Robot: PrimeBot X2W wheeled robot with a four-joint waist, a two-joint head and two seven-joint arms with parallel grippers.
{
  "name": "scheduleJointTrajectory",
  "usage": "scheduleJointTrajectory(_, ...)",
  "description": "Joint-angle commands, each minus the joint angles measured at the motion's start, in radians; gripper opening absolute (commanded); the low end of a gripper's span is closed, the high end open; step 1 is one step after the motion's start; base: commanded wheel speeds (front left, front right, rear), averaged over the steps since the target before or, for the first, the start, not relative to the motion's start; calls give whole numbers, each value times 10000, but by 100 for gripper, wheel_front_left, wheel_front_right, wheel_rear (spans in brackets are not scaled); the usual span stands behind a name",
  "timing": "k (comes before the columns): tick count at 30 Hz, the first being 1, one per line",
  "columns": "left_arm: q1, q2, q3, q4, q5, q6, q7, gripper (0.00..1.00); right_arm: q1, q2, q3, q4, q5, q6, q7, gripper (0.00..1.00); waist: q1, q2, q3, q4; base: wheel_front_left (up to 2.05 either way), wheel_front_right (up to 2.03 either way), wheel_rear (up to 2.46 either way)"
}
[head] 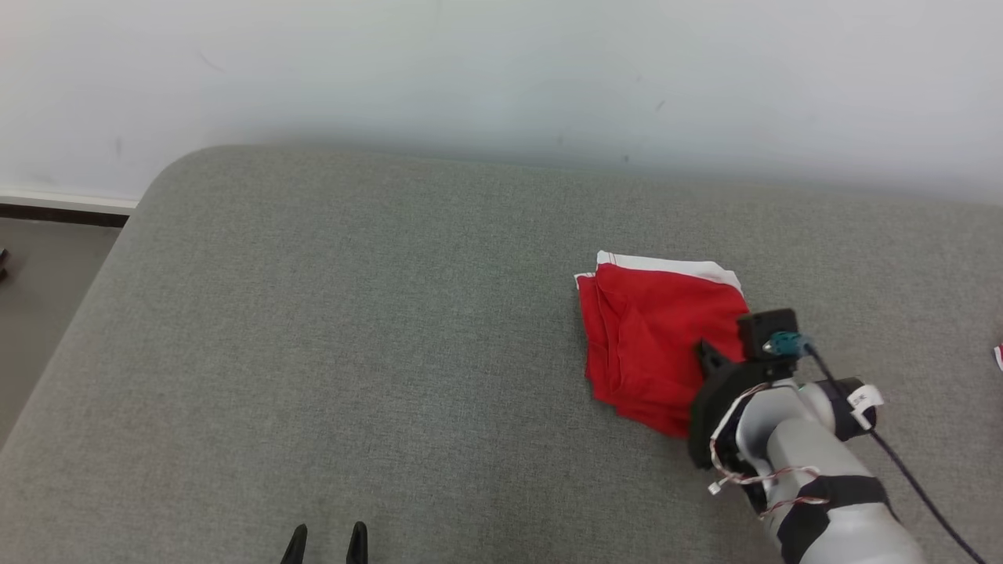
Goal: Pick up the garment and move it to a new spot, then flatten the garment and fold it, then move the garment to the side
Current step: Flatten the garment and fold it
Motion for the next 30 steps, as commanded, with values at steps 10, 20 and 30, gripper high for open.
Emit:
scheduleJointTrajectory(10, 66, -17, -50, 136, -16, -32, -29, 100, 911, 223, 3307, -844, 2090, -33, 302, 0, -1, 0, -296, 39, 0, 0, 0)
scheduleJointTrajectory(20, 369, -15, 212, 138, 4, 47, -29, 100, 1502, 227, 5012, -2221, 3749, -32, 132, 0, -1, 0, -722, -341, 0, 0, 0)
scheduleJointTrajectory(30, 528, -13, 1389, 56, 110, 143, -29, 100, 2966, 130, 3295, -3894, 3136, -33, -2096, 0, -1, 0, -1004, -1618, 0, 0, 0)
